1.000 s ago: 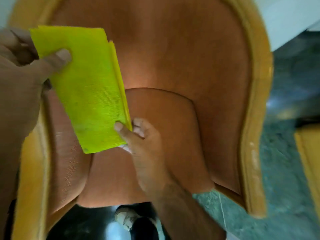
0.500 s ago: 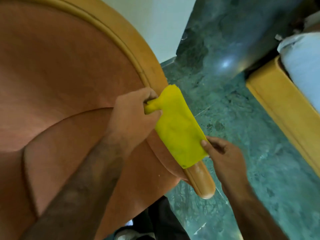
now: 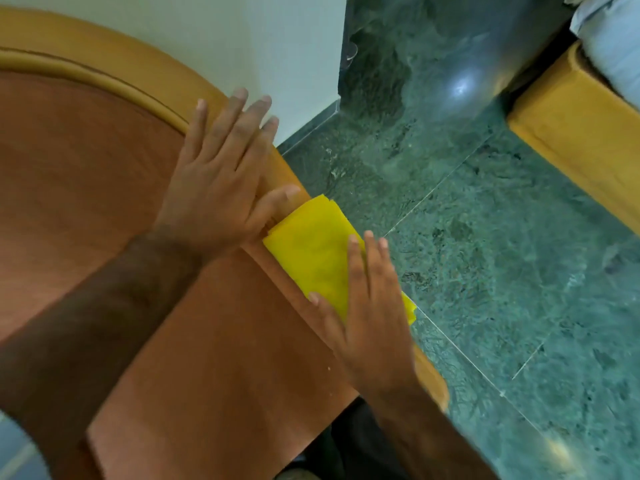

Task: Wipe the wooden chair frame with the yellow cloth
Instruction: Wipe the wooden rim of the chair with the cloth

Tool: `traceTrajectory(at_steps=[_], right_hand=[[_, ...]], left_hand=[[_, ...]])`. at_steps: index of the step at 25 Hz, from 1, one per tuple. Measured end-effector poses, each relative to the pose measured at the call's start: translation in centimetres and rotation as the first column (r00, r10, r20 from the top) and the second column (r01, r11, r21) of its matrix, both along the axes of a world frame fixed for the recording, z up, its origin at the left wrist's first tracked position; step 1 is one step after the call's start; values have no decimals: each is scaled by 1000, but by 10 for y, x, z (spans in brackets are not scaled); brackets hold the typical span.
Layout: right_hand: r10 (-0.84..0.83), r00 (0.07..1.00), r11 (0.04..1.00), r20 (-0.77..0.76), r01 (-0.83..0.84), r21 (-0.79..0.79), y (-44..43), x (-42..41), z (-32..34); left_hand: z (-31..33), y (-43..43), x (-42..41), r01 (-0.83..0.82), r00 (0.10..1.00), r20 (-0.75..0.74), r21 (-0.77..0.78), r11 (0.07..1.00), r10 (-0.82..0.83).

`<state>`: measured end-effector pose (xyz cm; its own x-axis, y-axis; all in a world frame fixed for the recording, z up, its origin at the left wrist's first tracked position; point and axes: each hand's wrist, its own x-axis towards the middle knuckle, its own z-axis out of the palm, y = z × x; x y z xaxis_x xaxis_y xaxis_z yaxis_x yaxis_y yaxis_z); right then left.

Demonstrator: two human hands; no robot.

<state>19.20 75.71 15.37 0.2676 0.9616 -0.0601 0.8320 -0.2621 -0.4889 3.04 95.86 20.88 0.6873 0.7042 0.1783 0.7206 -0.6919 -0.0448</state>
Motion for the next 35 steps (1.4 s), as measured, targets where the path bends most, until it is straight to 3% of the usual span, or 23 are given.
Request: traceTrajectory(at_steps=[3,9,12,17,20,23,29,32,35], right_hand=[[-44,987,998,154,51,-42,13,-21,-11],[-52,993,995,110,41,92,72,-35,-11],[21,994,998,109,-28,64,69,-26,-11],[104,973,983,208,-69,-169,-50,20,-17],[90,965,972,246,-32,-231,-132,46,-16],[78,965,965,250,-10,-263,-150,49,-15],[99,959,987,267,-59,-151,-16,-1,-15],[-2,984,998,180,14,-68,59,-32,-6],[23,996,999,81,-25,25,64,-32,-2]], left_hand=[[-2,18,-4,4,988,-157,-19,1000,-7],[-11,19,-8,37,996,-86,33,999,-34],[-15,21,-8,61,995,-83,54,997,-56],[-15,22,-10,70,994,-87,74,995,-64],[-17,23,-10,68,994,-93,85,994,-60],[-17,24,-10,63,993,-108,77,995,-55],[-21,25,-10,47,994,-107,79,996,-38],[-22,25,-8,53,997,-60,53,997,-50],[-13,21,-4,5,1000,-21,-13,1000,-5]])
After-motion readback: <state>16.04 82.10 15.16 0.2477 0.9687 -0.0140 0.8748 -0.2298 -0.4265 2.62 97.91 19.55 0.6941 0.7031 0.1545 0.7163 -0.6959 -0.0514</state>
